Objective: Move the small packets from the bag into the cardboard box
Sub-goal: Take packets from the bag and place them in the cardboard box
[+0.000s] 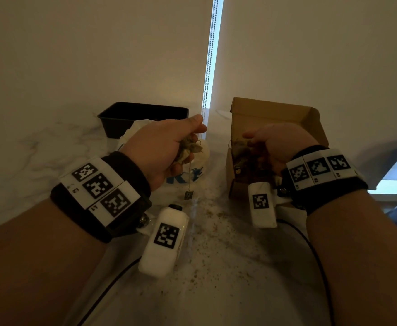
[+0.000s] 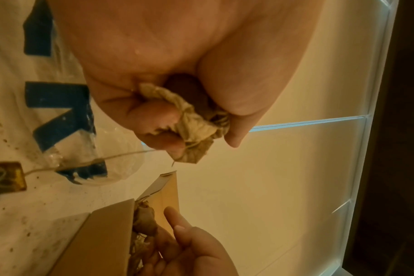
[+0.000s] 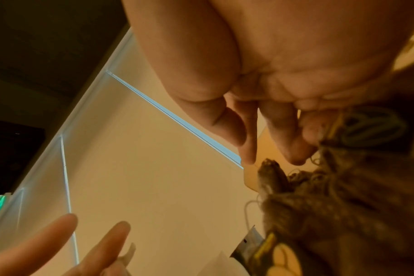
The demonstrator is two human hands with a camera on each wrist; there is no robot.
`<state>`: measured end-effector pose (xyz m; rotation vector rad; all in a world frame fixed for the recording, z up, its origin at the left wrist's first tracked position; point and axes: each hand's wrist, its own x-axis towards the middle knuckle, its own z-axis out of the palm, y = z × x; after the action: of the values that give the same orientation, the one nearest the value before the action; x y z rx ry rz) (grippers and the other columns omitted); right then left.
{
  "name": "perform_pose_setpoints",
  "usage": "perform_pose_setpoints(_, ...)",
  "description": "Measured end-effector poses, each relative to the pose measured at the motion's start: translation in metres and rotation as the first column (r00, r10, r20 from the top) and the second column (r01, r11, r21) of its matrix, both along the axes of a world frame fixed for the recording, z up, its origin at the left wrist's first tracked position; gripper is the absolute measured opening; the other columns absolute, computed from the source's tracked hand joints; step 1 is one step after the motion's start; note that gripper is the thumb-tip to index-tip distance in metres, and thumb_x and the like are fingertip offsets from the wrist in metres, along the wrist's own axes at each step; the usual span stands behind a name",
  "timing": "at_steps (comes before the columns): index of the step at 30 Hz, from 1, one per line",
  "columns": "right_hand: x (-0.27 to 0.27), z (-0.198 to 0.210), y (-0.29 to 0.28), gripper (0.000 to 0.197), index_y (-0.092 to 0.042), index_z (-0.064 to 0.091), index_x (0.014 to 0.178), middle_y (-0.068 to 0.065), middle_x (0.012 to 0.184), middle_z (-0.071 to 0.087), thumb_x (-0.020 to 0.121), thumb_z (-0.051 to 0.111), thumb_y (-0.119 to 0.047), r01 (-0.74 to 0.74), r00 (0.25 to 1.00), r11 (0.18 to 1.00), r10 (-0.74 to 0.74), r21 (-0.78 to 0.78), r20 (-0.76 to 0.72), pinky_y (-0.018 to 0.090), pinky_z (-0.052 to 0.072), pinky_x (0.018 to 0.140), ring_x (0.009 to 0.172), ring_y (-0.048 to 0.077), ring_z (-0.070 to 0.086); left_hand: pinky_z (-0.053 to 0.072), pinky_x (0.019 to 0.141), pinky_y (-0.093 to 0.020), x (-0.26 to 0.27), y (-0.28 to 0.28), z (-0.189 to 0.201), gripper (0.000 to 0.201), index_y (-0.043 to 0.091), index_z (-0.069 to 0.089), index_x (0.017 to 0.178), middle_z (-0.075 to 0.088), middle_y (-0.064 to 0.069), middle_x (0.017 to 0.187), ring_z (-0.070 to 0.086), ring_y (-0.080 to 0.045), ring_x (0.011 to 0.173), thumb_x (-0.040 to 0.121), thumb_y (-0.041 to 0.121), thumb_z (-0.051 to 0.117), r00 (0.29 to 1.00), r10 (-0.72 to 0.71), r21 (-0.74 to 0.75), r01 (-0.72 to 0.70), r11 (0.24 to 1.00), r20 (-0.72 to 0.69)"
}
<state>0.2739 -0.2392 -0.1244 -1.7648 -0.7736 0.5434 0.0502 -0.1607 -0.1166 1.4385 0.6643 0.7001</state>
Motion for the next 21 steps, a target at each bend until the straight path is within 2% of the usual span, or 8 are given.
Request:
perform_pose_setpoints(2,0.003,0.001,-0.001,0.017,-0.025,0.073,0.089,0.018,0.117,0.067,0.074,0.065,-0.024,0.005,0.996,1.0,-0.004,-0.016,0.089,0.045,0.054,0.079,0.085,0.026,0.063,0.037,0.043,-0.02,-0.001,-0.001,0.001,0.037,0.023,0.075,0.106,0.065,0.002,0.083,0.056,-0.01,0.062,0.094,0.054,0.057,0.999,-0.032,-0.065,0.033,0.997,0.026)
perform_pose_setpoints(4,0.0,0.008,-0.005,0.018,-0.036,0.07,0.085,0.015,0.119,0.066,0.08,0.062,-0.021,-0.002,0.975,1.0,0.001,0.003,0.22,0.05,0.052,0.091,0.098,0.03,0.062,0.036,0.041,-0.02,-0.002,-0.002,0.003,0.042,0.024,0.072,0.109,0.064,0.001,0.083,0.055,-0.012,0.062,0.094,0.058,0.054,0.995,-0.066,-0.134,0.075,0.988,0.071)
perform_pose_setpoints(6,-0.004,0.014,-0.007,0.021,-0.034,0.07,0.091,0.01,0.117,0.066,0.087,0.06,-0.015,-0.004,0.963,0.999,-0.01,0.048,0.269,0.045,0.052,0.088,0.095,0.027,0.06,0.034,0.04,-0.02,-0.003,-0.003,0.005,0.048,0.024,0.068,0.117,0.063,-0.001,0.086,0.056,-0.013,0.061,0.094,0.063,0.05,0.991,-0.077,-0.187,0.098,0.978,0.113)
perform_pose_setpoints(8,-0.012,0.021,-0.01,0.012,-0.021,0.07,0.092,0.005,0.1,0.066,0.091,0.06,-0.015,-0.043,0.984,0.986,0.014,0.16,0.179,0.034,0.052,0.066,0.079,0.021,0.056,0.033,0.041,-0.019,-0.004,-0.003,0.007,0.053,0.025,0.065,0.122,0.064,-0.004,0.09,0.056,-0.014,0.059,0.094,0.066,0.047,0.986,-0.078,-0.226,0.111,0.968,0.151)
perform_pose_setpoints(10,-0.026,0.025,-0.012,0.012,-0.02,0.071,0.081,0.004,0.082,0.065,0.089,0.062,-0.023,-0.098,0.995,0.966,0.089,0.239,0.048,0.032,0.045,0.058,0.07,0.019,0.053,0.032,0.042,-0.02,-0.005,-0.004,0.009,0.056,0.026,0.064,0.125,0.065,-0.006,0.092,0.056,-0.016,0.06,0.093,0.068,0.044,0.98,-0.083,-0.246,0.127,0.961,0.182)
perform_pose_setpoints(15,-0.064,0.024,-0.009,0.016,-0.011,0.068,0.092,0.001,0.078,0.064,0.088,0.066,-0.026,-0.257,0.966,0.944,0.254,0.208,0.039,0.029,0.047,0.056,0.068,0.016,0.054,0.033,0.044,-0.021,-0.007,-0.005,0.01,0.061,0.029,0.061,0.13,0.067,-0.01,0.094,0.056,-0.02,0.062,0.093,0.071,0.038,0.971,-0.132,-0.201,0.172,0.964,0.198)
perform_pose_setpoints(18,-0.078,0.02,-0.006,0.024,-0.012,0.069,0.089,0.003,0.079,0.063,0.085,0.069,-0.036,-0.281,0.959,0.949,0.275,0.142,0.061,0.031,0.047,0.06,0.069,0.018,0.053,0.036,0.044,-0.021,-0.006,-0.006,0.008,0.062,0.033,0.056,0.137,0.068,-0.014,0.1,0.055,-0.021,0.062,0.092,0.072,0.036,0.96,-0.2,-0.153,0.231,0.961,0.194)
perform_pose_setpoints(21,-0.085,0.019,-0.005,0.028,-0.01,0.071,0.091,0.005,0.077,0.063,0.084,0.07,-0.037,-0.279,0.958,0.955,0.269,0.104,0.097,0.029,0.047,0.058,0.068,0.018,0.053,0.035,0.043,-0.021,-0.006,-0.008,0.007,0.063,0.036,0.053,0.14,0.068,-0.016,0.1,0.052,-0.022,0.062,0.092,0.072,0.035,0.944,-0.264,-0.118,0.29,0.95,0.196)
